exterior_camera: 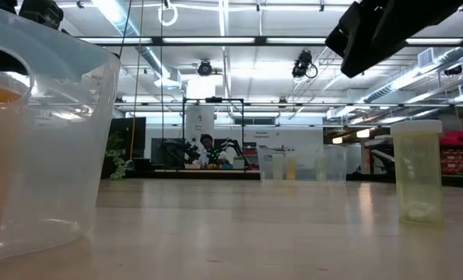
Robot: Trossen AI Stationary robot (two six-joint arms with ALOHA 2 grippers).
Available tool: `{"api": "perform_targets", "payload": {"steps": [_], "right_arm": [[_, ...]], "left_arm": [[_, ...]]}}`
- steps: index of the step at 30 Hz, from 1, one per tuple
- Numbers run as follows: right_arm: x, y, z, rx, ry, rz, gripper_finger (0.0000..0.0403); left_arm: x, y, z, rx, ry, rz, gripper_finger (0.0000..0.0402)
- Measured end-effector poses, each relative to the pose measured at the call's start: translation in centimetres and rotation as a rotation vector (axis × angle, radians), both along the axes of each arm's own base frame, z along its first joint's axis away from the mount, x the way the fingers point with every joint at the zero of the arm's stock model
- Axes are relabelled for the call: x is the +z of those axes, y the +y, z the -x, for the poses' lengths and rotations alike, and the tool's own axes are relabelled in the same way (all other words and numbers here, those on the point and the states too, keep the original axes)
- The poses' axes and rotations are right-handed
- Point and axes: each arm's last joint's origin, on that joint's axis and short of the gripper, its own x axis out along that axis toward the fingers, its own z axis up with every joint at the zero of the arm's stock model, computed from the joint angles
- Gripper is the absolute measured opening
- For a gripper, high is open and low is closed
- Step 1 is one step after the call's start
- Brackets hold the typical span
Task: Pick and place medicine bottles into bin by pill shape (circle, oval)
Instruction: Put the yellow tablet bottle into the top transparent bin
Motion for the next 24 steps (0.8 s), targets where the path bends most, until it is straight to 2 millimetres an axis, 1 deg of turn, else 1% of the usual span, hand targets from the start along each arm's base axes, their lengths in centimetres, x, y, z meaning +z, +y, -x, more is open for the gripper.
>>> {"api": "perform_targets", "payload": {"steps": [6,15,24], "right_arm": [[0.1,0.9,0.4,0.012,-0.025,0.012,0.0174],[-0.1,1.9,1.3,0.026,-0.036,0.056,0.0174],[-1.3,0.9,2.9,-0.05,0.18,0.105,0.0174]], "left_arm": [[0.0,0.0,0.0,0.0,0.0,0.0,0.0023],[0.0,0.0,0.0,0.0,0.0,0.0,0.0036],[0.0,0.0,0.0,0.0,0.0,0.0,0.0024]]}}
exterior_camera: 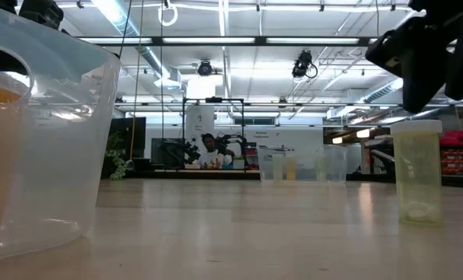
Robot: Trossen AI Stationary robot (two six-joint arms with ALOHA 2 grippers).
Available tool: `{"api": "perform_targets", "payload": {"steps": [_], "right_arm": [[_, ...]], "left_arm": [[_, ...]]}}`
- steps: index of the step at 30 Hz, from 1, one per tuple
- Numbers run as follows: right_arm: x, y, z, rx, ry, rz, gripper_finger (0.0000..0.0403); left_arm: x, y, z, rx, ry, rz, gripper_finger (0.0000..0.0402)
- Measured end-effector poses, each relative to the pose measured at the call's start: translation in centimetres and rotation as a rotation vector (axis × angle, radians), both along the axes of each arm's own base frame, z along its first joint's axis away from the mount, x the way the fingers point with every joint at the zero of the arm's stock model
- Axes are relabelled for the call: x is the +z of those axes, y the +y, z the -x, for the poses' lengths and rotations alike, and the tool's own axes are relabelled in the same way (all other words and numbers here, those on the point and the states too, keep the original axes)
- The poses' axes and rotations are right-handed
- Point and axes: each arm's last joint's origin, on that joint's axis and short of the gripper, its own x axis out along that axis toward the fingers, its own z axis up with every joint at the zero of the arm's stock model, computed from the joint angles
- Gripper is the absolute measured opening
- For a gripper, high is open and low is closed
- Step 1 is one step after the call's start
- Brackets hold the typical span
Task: Pick and place medicine bottles into bin by pill shape (circle, oval)
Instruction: Put the yellow tablet bottle into the top transparent bin
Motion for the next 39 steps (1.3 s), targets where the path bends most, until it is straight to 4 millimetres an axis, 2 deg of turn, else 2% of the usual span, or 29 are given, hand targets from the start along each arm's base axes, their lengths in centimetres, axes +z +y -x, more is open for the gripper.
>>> {"api": "perform_targets", "payload": {"steps": [5,12,19,23,31,39], "right_arm": [[-0.1,-0.1,0.1,-0.022,0.019,-0.009,0.0174],[-0.5,0.9,0.5,-0.018,0.019,-0.004,0.0174],[-4.0,2.2,-0.1,-0.015,0.093,0.033,0.0174],[-4.9,2.2,-0.6,-0.029,0.109,0.043,0.0174],[-4.1,2.0,-1.4,-0.028,0.088,0.042,0.0174],[-3.0,2.0,-2.0,-0.023,0.088,0.083,0.0174]], "left_arm": [[0.0,0.0,0.0,0.0,0.0,0.0,0.0027],[0.0,0.0,0.0,0.0,0.0,0.0,0.0036],[0.0,0.0,0.0,0.0,-0.001,0.0,0.0026],[0.0,0.0,0.0,0.0,-0.001,0.0,0.0024],[0.0,0.0,0.0,0.0,-0.002,0.0,0.0036],[0.0,0.0,0.0,0.0,-0.002,0.0,0.0026]]}}
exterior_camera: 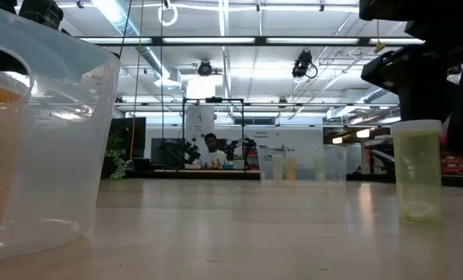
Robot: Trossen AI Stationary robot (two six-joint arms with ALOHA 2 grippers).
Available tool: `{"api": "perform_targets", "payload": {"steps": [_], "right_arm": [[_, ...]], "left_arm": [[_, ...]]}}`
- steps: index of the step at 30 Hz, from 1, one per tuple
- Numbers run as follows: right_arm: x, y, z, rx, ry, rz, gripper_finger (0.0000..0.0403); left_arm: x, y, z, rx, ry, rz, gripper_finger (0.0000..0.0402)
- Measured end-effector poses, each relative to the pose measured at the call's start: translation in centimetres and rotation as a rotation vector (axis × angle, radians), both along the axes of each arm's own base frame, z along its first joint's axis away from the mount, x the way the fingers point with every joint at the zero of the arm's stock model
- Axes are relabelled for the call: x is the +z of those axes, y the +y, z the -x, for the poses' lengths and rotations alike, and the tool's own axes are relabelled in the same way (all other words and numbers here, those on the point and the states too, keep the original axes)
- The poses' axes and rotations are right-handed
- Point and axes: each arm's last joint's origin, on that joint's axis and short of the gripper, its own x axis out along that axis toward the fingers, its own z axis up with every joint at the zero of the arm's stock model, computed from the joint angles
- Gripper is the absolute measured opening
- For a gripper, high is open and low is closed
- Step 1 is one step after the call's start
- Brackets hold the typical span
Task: Pick and place medicine bottles into bin by pill shape (circle, oval)
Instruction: Put the yellow tablet bottle into the top transparent bin
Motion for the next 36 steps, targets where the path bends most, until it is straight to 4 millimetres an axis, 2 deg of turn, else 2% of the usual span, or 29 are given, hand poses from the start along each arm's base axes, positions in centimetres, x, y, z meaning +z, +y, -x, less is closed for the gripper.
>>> {"api": "perform_targets", "payload": {"steps": [8,18,25,31,36], "right_arm": [[0.1,0.0,0.0,-0.011,0.019,0.009,0.0178],[0.2,0.1,0.0,-0.018,0.012,-0.009,0.0228],[-0.1,0.3,-0.3,-0.035,0.02,-0.025,0.0234],[-1.3,1.9,-2.3,0.025,0.137,0.054,0.0234],[-0.6,2.9,-4.0,0.054,0.179,0.096,0.0234]], "left_arm": [[0.0,0.0,0.0,0.0,-0.001,0.0,0.003],[0.0,0.0,0.0,0.0,0.0,0.0,0.0029],[0.0,0.0,0.0,0.0,0.0,0.0,0.0024],[0.0,0.0,0.0,0.0,0.0,0.0,0.0034],[0.0,0.0,0.0,0.0,0.0,0.0,0.0033]]}}
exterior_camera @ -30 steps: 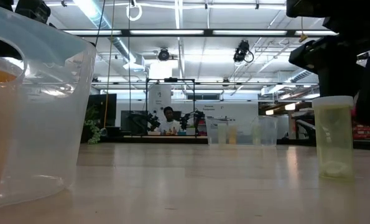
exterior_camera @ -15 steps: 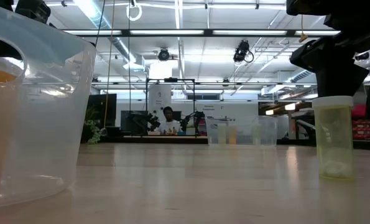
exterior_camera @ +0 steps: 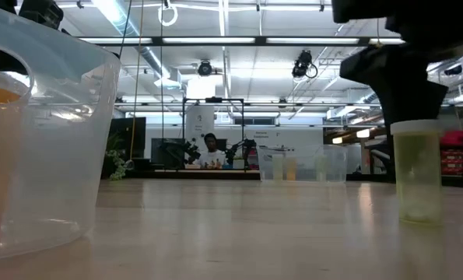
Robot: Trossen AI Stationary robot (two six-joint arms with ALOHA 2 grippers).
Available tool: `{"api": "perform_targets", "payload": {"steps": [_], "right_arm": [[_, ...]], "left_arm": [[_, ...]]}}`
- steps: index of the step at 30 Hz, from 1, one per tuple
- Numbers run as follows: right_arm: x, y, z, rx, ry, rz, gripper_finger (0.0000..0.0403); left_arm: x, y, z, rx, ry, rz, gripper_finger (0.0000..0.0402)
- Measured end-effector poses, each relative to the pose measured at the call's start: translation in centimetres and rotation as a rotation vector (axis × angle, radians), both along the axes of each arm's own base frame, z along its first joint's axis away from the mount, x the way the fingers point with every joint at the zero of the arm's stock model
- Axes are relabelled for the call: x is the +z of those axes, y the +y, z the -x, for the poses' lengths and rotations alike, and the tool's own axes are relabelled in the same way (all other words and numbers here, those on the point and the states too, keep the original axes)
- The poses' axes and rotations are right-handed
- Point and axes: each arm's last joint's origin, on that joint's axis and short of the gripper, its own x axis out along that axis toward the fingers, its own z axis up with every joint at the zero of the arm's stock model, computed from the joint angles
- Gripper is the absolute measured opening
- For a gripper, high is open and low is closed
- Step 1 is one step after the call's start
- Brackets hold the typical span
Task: Pick and place medicine bottles into bin by pill shape (circle, oval)
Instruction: Put the yellow tablet bottle into the top transparent bin
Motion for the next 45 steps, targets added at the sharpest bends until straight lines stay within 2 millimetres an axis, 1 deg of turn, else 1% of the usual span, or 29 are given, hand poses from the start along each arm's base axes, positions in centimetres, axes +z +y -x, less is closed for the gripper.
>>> {"api": "perform_targets", "payload": {"steps": [3,8,15,28,35,41,45], "right_arm": [[0.5,0.1,-0.5,0.006,-0.013,-0.004,0.0234],[0.7,-0.6,-0.6,-0.014,0.003,0.012,0.0225],[0.8,-1.2,-1.0,-0.014,0.002,0.019,0.0204],[0.8,-1.8,-1.4,-0.009,0.0,0.022,0.0144],[0.8,-3.3,-1.8,-0.019,0.026,0.075,0.013],[2.0,-5.2,-1.9,-0.041,0.078,0.236,0.0131],[2.6,-6.9,-2.2,-0.045,0.114,0.317,0.0131]], "left_arm": [[0.0,0.0,0.0,0.0,0.001,0.0,0.0028],[0.0,0.0,0.0,0.0,0.002,0.0,0.0024],[0.0,0.0,0.0,0.0,0.002,0.0,0.0034],[0.0,0.0,0.0,0.0,0.002,0.0,0.0023],[0.0,0.0,0.0,0.0,0.002,0.0,0.0034],[0.0,0.0,0.0,0.0,0.002,0.0,0.0032],[0.0,0.0,0.0,0.0,0.001,0.0,0.0026]]}}
